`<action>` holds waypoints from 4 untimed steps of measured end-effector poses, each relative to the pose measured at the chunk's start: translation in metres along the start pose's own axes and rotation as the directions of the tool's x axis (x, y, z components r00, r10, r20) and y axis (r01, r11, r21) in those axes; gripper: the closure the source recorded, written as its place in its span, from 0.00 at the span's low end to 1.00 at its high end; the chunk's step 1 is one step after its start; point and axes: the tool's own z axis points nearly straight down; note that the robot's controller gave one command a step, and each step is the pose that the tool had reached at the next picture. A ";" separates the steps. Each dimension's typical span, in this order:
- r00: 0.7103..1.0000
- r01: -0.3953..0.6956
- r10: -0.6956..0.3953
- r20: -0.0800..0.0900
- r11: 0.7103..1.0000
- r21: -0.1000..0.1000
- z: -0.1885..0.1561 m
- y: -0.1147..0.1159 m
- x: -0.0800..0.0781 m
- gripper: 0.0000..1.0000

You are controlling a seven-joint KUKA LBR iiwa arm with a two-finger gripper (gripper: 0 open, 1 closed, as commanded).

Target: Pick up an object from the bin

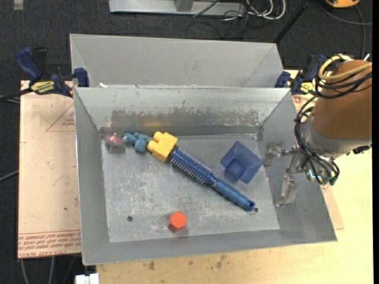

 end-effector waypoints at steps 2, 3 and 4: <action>0.912 -0.409 0.409 0.008 0.912 -0.004 0.110 0.053 0.000 0.00; 0.831 -0.557 0.557 0.004 0.831 -0.003 0.109 0.060 0.015 0.00; 0.861 -0.508 0.508 0.006 0.861 -0.002 0.142 0.075 0.015 0.00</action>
Offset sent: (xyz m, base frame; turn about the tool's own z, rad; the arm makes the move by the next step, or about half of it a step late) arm 0.0103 0.0193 -0.1406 0.3672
